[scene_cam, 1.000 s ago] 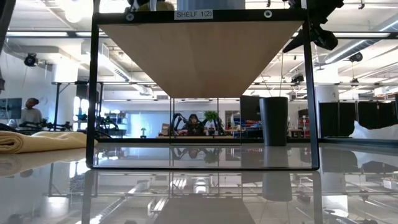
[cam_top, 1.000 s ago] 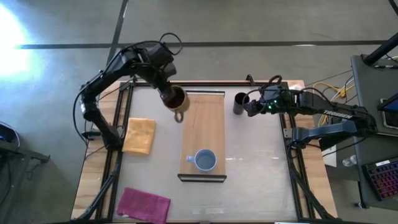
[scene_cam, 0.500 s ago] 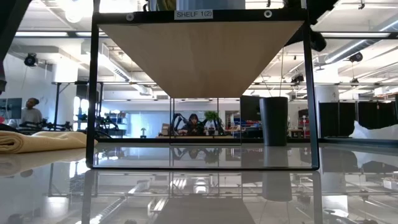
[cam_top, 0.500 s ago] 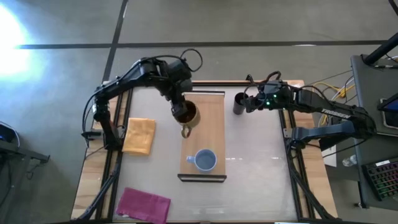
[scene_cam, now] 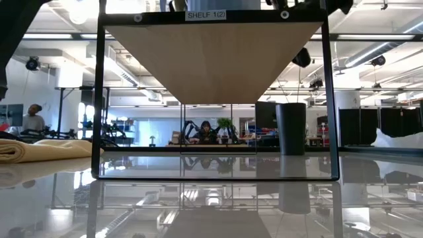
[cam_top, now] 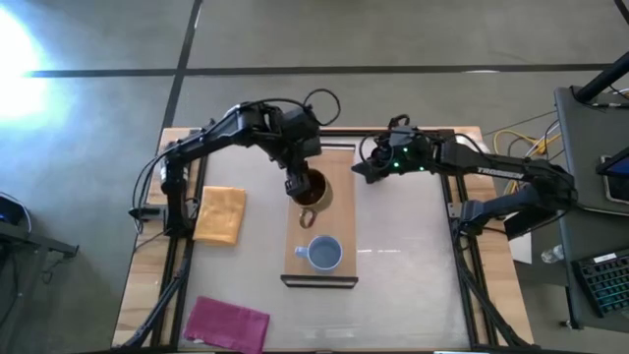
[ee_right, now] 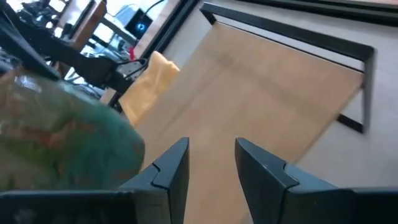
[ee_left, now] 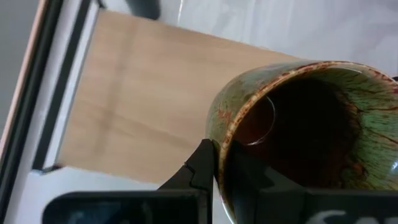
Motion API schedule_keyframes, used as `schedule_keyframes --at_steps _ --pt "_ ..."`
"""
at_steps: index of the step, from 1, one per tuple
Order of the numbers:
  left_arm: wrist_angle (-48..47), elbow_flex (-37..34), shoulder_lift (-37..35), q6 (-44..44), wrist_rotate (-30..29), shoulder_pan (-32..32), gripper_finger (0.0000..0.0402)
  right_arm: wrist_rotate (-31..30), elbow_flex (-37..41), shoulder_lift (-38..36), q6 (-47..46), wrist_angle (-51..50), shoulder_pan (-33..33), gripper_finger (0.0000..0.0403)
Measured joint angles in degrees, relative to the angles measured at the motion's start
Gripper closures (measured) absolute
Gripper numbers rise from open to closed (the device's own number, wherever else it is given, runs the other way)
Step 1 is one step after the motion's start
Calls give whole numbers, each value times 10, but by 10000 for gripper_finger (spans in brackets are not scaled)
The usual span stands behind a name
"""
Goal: Stack small to large cups/mugs on shelf
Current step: Put the green cup on the shelf
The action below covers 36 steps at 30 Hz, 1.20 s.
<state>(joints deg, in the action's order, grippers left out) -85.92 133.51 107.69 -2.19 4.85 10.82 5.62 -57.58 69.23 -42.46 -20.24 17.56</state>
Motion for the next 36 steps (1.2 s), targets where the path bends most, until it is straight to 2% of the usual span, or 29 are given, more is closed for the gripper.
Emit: schedule_keyframes --at_steps 12,21,25,36 --pt "25 0 36 20 -8 -13 395 11 0 6 21 13 0 280" --pt "32 0 58 95 -10 -12 395 28 0 6 30 13 -1 280" --pt "34 0 58 157 -11 -8 395 34 0 6 29 13 -2 280" --pt "50 15 54 274 1 0 395 33 0 26 -33 70 -38 280"
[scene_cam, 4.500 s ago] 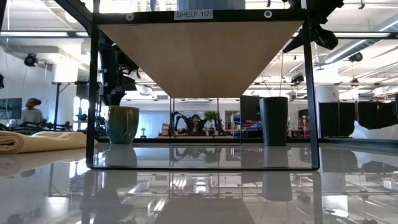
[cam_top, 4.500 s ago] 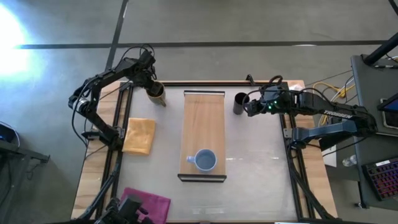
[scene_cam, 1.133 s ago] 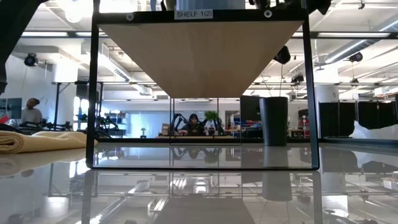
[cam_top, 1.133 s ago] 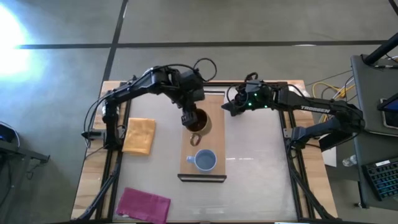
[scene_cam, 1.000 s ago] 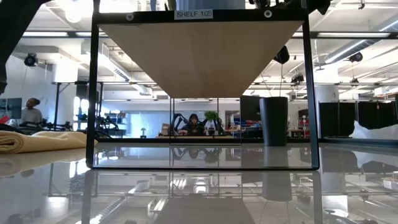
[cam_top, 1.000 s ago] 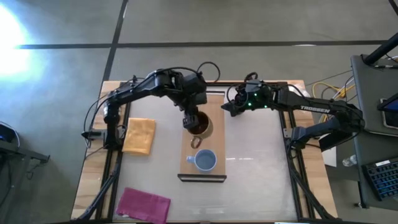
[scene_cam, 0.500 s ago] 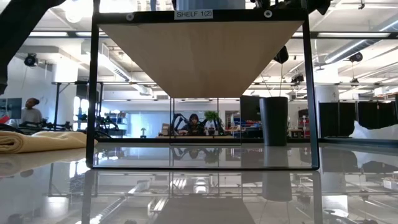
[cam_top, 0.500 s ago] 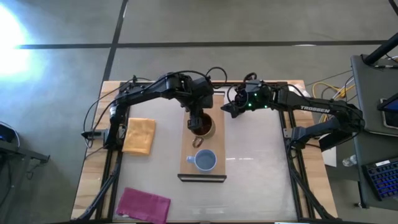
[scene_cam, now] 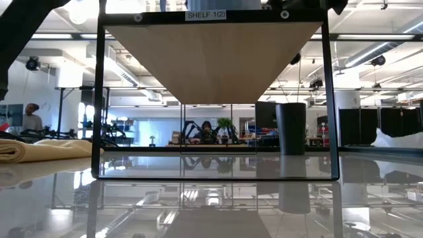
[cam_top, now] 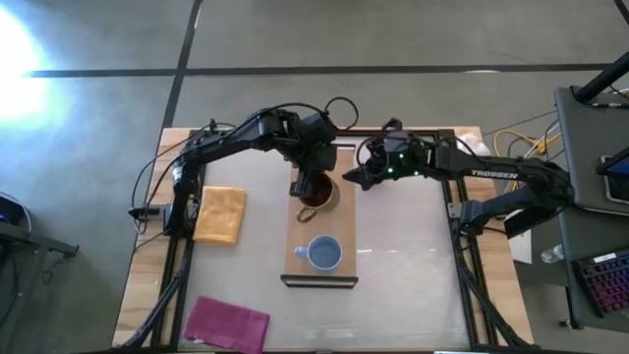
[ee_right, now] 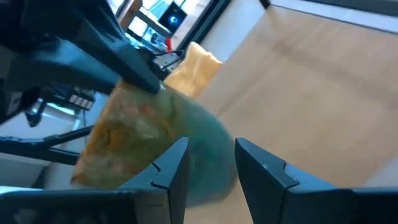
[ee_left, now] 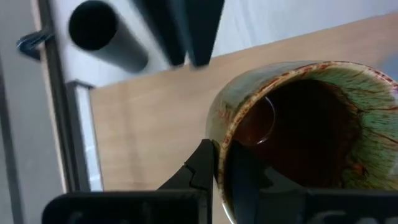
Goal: Stack small to large cups/mugs on shelf
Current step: Put the green cup on the shelf
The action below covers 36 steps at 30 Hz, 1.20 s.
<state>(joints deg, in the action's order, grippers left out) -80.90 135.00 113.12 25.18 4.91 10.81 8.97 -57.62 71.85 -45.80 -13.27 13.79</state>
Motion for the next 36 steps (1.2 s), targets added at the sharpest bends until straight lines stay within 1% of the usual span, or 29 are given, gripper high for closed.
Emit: schedule_keyframes --at_steps 3,6,14,20,28,32,36 --pt "-4 0 -1 17 32 0 395 -9 0 21 -7 21 -6 280" --pt "-1 0 -4 28 51 0 395 -15 0 39 -16 35 -9 280" --pt "-1 -1 -5 127 51 -8 395 -13 0 52 -17 41 -9 280" --pt "-1 -2 7 129 55 -13 395 -11 0 44 -9 42 -9 280" --pt "3 0 16 132 43 -15 395 -10 0 44 -6 38 -9 280" --pt "13 0 17 132 38 -16 394 -1 0 44 -1 33 -9 280" --pt "18 0 17 127 26 -16 376 3 0 44 4 32 -9 280"
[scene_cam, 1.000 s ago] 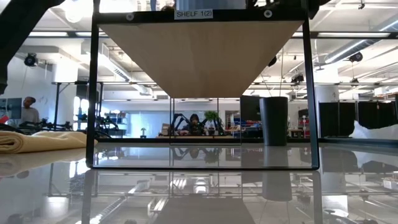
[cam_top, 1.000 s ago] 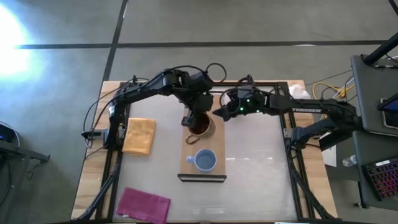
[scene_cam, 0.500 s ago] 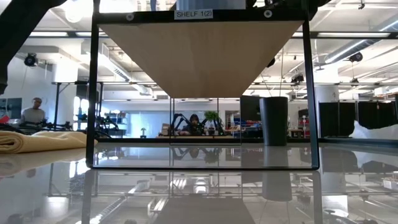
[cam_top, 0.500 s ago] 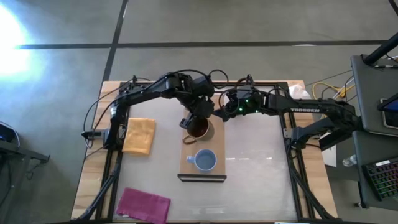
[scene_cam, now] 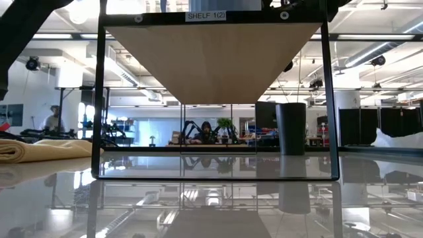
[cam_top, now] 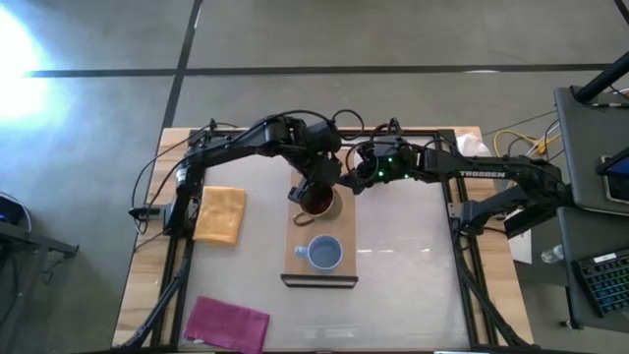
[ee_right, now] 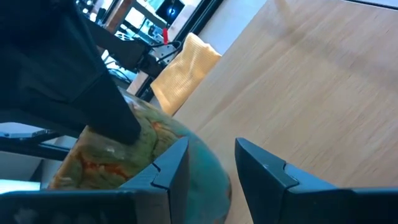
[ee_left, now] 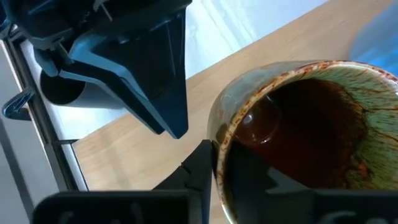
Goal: Stack small to large cups/mugs on shelf
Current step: Put the green cup on the shelf
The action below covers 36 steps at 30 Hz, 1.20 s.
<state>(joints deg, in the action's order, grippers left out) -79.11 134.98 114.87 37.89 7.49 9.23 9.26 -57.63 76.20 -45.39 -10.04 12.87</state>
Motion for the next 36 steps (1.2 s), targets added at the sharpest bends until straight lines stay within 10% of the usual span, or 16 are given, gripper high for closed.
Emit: schedule_keyframes --at_steps 36 --pt "28 0 -1 -59 -68 -19 359 3 0 0 15 -22 0 291"
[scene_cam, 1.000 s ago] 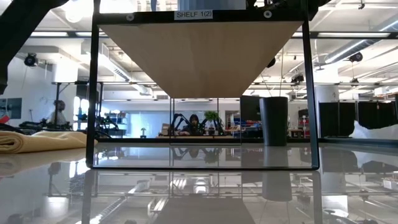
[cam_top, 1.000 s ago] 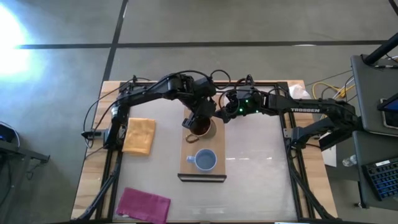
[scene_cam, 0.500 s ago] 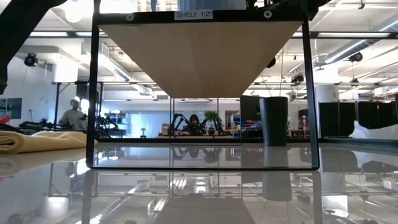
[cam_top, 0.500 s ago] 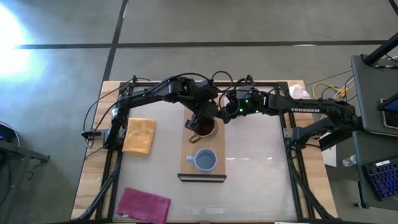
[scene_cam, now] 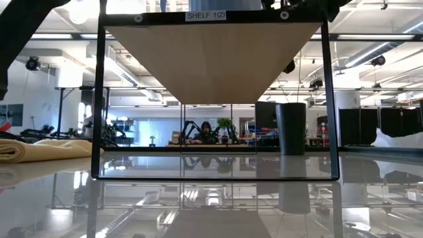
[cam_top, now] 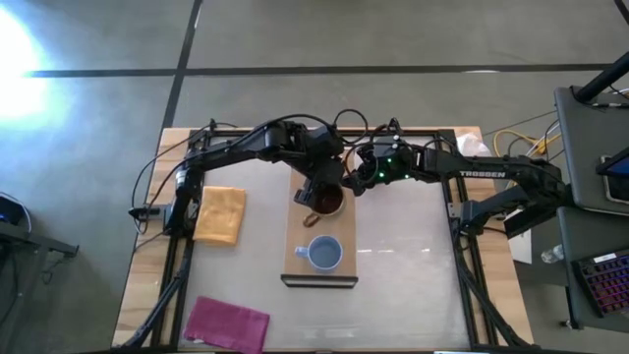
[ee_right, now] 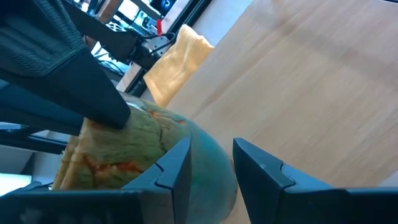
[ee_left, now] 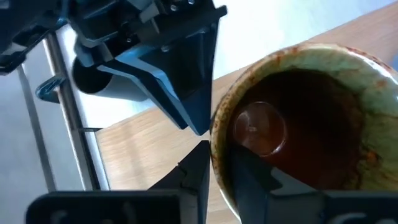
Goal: Stack small to large cups/mugs on shelf
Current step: Put the green cup on the shelf
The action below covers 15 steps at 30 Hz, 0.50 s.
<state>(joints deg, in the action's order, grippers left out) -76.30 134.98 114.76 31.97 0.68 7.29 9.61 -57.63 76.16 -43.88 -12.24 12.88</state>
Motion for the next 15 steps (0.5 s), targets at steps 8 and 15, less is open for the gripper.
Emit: schedule_keyframes --at_steps 8,15 --pt "16 0 0 -28 -42 0 359 -2 0 0 4 -3 1 293" --pt "33 0 0 -47 -45 0 344 0 0 0 9 -13 1 293"
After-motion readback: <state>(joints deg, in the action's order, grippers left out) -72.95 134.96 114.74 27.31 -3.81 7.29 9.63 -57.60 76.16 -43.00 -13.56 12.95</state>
